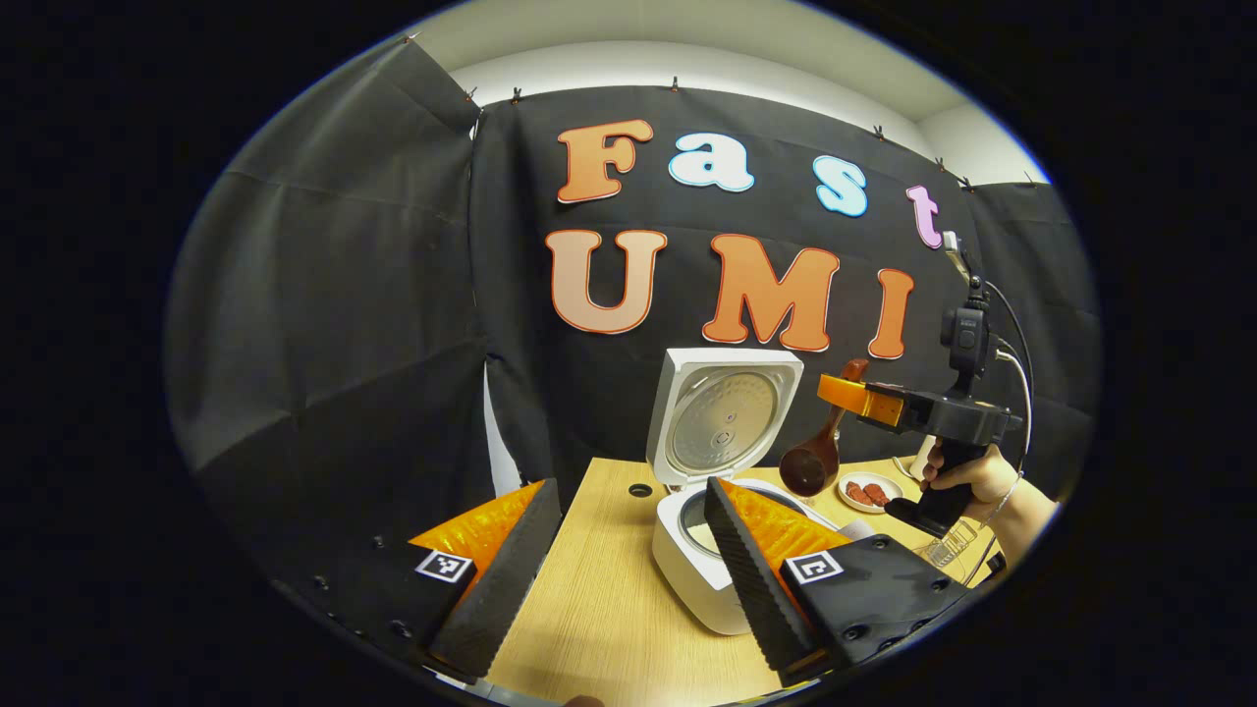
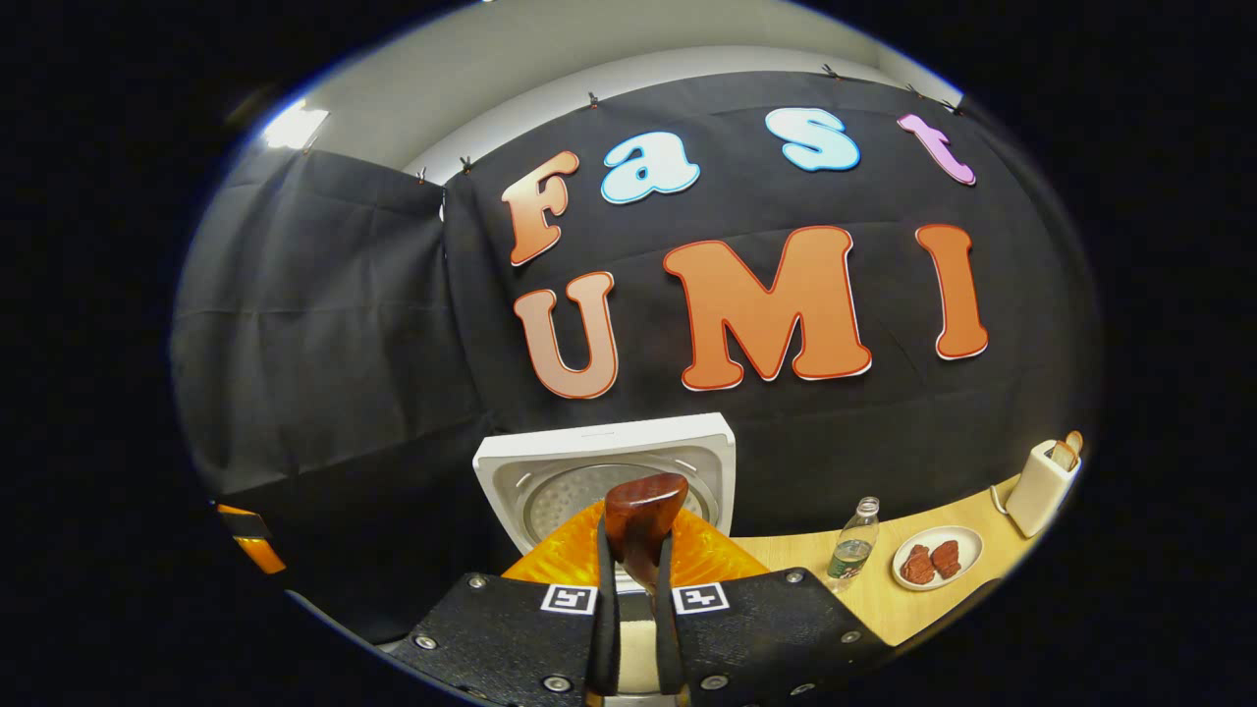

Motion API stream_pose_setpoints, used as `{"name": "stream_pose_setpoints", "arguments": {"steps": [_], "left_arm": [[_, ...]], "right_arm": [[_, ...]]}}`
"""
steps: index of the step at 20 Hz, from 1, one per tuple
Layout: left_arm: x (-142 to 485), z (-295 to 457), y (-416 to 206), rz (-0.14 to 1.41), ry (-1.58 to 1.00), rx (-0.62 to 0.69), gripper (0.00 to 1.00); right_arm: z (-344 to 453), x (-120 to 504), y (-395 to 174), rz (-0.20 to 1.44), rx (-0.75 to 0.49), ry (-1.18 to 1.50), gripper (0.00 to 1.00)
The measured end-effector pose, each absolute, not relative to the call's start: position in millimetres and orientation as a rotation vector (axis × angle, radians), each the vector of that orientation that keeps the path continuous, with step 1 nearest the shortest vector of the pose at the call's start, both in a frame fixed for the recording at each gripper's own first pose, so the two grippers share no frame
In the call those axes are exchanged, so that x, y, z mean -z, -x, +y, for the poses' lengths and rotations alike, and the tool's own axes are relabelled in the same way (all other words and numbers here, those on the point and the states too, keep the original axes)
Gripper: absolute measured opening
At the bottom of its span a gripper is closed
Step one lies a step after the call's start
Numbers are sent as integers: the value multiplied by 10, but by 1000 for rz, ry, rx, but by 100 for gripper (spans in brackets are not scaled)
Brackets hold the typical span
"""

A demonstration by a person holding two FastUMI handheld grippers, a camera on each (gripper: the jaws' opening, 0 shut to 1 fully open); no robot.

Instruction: Close the left gripper, press the button to open the rice cooker; take a wooden spoon from the chopstick holder with the right hand, scoop a spoonful of rice and pour it into the rice cooker, then put the wooden spoon back into the chopstick holder.

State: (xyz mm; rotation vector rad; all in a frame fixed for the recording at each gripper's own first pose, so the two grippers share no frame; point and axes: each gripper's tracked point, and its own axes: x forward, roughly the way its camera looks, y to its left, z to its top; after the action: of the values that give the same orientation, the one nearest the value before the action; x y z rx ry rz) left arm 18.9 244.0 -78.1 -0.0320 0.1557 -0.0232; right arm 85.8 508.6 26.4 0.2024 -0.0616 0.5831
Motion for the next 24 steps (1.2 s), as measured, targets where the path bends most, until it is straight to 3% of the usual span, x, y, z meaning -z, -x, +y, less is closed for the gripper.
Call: {"name": "stream_pose_setpoints", "arguments": {"steps": [6,13,20,21,22,24], "left_arm": [[774,2394,-174,156,26,15,100],[613,2227,-185,104,41,19,100],[618,1921,-234,108,24,35,100],[600,1907,-237,103,15,24,100],[591,1879,-232,100,12,19,100],[580,1759,-226,97,16,26,100]], "right_arm": [[4669,-448,-799,-57,-540,-345,14],[3655,-589,-716,-96,-431,-392,14],[2232,-247,-658,-72,-231,-418,14],[2037,-170,-639,-64,-205,-426,9],[1859,-103,-622,-56,-178,-432,14],[1526,46,-621,-42,-127,-443,14]]}}
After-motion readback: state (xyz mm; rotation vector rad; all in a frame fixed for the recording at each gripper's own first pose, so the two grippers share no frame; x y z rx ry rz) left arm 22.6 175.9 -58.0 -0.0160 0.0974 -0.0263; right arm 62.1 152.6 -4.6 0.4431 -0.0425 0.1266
